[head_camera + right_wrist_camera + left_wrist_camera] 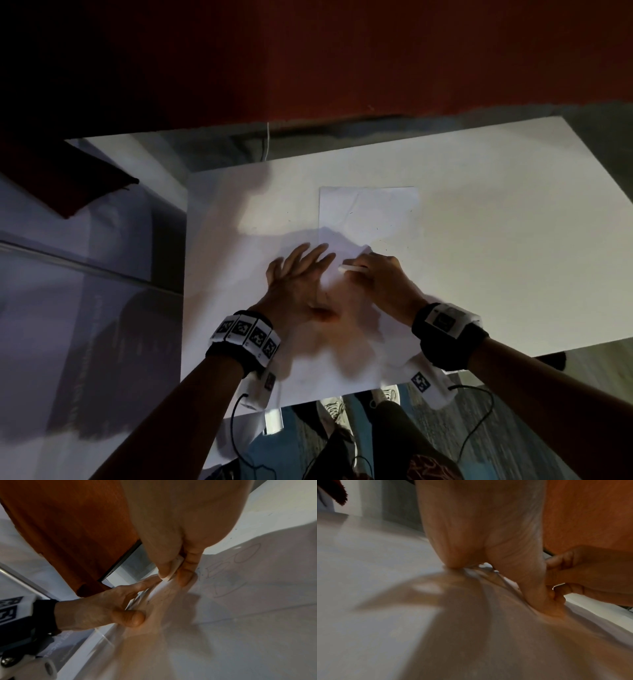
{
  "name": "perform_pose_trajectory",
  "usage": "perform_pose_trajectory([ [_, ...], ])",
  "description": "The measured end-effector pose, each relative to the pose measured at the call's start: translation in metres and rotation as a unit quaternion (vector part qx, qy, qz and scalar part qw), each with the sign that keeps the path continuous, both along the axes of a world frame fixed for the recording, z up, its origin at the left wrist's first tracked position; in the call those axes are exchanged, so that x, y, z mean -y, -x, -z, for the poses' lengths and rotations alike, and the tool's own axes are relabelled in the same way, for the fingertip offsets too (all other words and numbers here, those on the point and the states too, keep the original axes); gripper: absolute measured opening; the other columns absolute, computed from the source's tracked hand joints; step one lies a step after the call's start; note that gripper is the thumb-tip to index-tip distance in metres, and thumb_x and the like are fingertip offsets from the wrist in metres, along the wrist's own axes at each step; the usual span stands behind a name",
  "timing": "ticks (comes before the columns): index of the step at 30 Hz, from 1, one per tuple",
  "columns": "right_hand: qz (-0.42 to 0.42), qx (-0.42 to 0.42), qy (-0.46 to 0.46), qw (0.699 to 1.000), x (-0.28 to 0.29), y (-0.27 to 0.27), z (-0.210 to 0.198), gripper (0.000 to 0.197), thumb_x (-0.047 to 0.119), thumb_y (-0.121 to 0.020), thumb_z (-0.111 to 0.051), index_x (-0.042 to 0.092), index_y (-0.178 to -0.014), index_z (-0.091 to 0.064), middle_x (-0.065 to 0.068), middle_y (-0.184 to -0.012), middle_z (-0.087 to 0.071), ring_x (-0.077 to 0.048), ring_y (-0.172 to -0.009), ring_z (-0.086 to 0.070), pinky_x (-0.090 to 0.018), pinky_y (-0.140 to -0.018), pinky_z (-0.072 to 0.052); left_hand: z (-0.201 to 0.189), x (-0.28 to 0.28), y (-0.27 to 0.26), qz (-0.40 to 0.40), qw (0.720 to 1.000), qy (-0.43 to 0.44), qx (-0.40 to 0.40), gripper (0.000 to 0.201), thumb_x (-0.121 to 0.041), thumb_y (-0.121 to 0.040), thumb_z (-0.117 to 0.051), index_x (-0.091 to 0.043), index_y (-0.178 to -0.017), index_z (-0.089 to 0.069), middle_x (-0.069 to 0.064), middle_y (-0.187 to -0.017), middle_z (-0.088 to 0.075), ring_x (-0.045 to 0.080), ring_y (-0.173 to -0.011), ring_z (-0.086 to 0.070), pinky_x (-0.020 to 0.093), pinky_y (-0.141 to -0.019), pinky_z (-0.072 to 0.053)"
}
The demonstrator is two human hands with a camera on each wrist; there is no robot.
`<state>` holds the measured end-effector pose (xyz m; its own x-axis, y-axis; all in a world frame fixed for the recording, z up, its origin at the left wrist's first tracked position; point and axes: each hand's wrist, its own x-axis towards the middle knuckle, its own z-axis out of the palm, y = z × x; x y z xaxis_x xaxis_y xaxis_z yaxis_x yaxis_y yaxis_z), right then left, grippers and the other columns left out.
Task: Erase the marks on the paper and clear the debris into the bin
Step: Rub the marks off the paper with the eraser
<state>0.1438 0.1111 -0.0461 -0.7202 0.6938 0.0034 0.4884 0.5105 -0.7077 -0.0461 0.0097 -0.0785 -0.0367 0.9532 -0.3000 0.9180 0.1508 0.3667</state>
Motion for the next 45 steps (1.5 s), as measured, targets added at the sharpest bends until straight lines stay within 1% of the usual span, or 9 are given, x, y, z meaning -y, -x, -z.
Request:
perform_pose_trajectory([
  [10,0.015,0.003,0.045,0.999,-0.009,0.008,0.004,0.030,0.038,-0.091,-0.065,0.027,-0.066,-0.053,0.018,-0.058,-0.052,-0.002,-0.058,-0.051,-0.024,-0.060,-0.038,-0.002,0.001,0.007,0.015,1.000,-0.001,-0.013,0.124,-0.079,-0.068,-0.073,-0.038,-0.163,-0.006,-0.024,-0.168,0.011,0.005,-0.153,0.017,0.042,-0.120,0.001],
  [13,0.031,0.038,0.006,0.999,0.000,0.010,0.015,0.026,0.035,-0.094,-0.060,0.019,-0.074,-0.058,0.011,-0.070,-0.056,-0.009,-0.065,-0.056,-0.027,-0.063,-0.038,0.001,0.001,0.008,0.019,1.000,-0.009,-0.013,0.125,-0.080,-0.068,-0.072,-0.036,-0.164,-0.006,-0.025,-0.168,0.012,0.004,-0.153,0.017,0.041,-0.119,0.000],
  [17,-0.082,0.028,0.007,0.996,0.024,0.006,0.018,0.021,0.032,-0.093,-0.059,0.012,-0.087,-0.064,0.001,-0.078,-0.068,-0.015,-0.068,-0.064,-0.032,-0.063,-0.048,0.004,0.002,0.010,0.026,0.999,-0.019,-0.018,0.125,-0.085,-0.066,-0.068,-0.037,-0.164,-0.007,-0.024,-0.168,0.011,0.006,-0.155,0.014,0.044,-0.120,-0.004],
  [21,-0.009,0.026,-0.025,0.999,-0.011,0.015,0.012,0.015,0.022,-0.092,-0.061,0.010,-0.086,-0.065,-0.008,-0.084,-0.068,-0.029,-0.076,-0.065,-0.035,-0.067,-0.049,0.005,0.002,0.011,0.028,1.000,-0.015,-0.002,0.128,-0.086,-0.063,-0.068,-0.036,-0.164,-0.006,-0.023,-0.169,0.010,0.008,-0.155,0.013,0.046,-0.123,-0.005],
  [26,-0.123,0.030,0.005,0.992,0.024,0.014,0.010,0.013,0.019,-0.092,-0.062,0.010,-0.084,-0.067,0.002,-0.078,-0.070,-0.016,-0.069,-0.066,-0.028,-0.065,-0.048,0.009,0.004,0.014,0.037,0.998,-0.045,-0.008,0.125,-0.089,-0.064,-0.061,-0.034,-0.164,-0.010,-0.021,-0.170,0.006,0.009,-0.156,0.010,0.048,-0.121,-0.010],
  [31,-0.025,-0.001,-0.051,0.998,-0.005,0.025,0.005,0.011,0.010,-0.089,-0.063,0.008,-0.080,-0.069,-0.007,-0.078,-0.070,-0.027,-0.070,-0.066,-0.029,-0.066,-0.045,0.010,0.003,0.014,0.035,0.999,-0.038,0.004,0.128,-0.092,-0.058,-0.054,-0.034,-0.164,-0.010,-0.021,-0.169,0.005,0.010,-0.156,0.009,0.049,-0.122,-0.010],
  [35,-0.102,0.015,-0.001,0.995,0.031,0.014,0.004,0.020,0.012,-0.089,-0.065,0.015,-0.069,-0.061,0.006,-0.062,-0.060,-0.010,-0.053,-0.055,-0.018,-0.056,-0.038,0.010,0.004,0.014,0.032,0.999,-0.043,-0.004,0.126,-0.088,-0.064,-0.066,-0.034,-0.164,-0.010,-0.023,-0.169,0.007,0.008,-0.156,0.010,0.048,-0.121,-0.011],
  [39,-0.044,0.011,-0.057,0.997,-0.003,0.025,0.004,0.011,0.012,-0.090,-0.063,0.008,-0.086,-0.072,-0.005,-0.080,-0.072,-0.022,-0.071,-0.066,-0.035,-0.067,-0.051,0.007,0.002,0.014,0.033,0.999,-0.028,0.011,0.126,-0.084,-0.064,-0.069,-0.035,-0.164,-0.009,-0.022,-0.169,0.008,0.009,-0.156,0.011,0.049,-0.123,-0.009],
  [45,-0.092,0.008,0.002,0.996,0.038,0.008,0.009,0.016,0.015,-0.092,-0.063,0.011,-0.076,-0.066,0.001,-0.068,-0.066,-0.013,-0.059,-0.060,-0.031,-0.059,-0.048,0.008,0.004,0.013,0.028,0.999,-0.041,-0.011,0.127,-0.086,-0.063,-0.069,-0.037,-0.163,-0.009,-0.025,-0.168,0.009,0.006,-0.155,0.011,0.043,-0.121,-0.007],
])
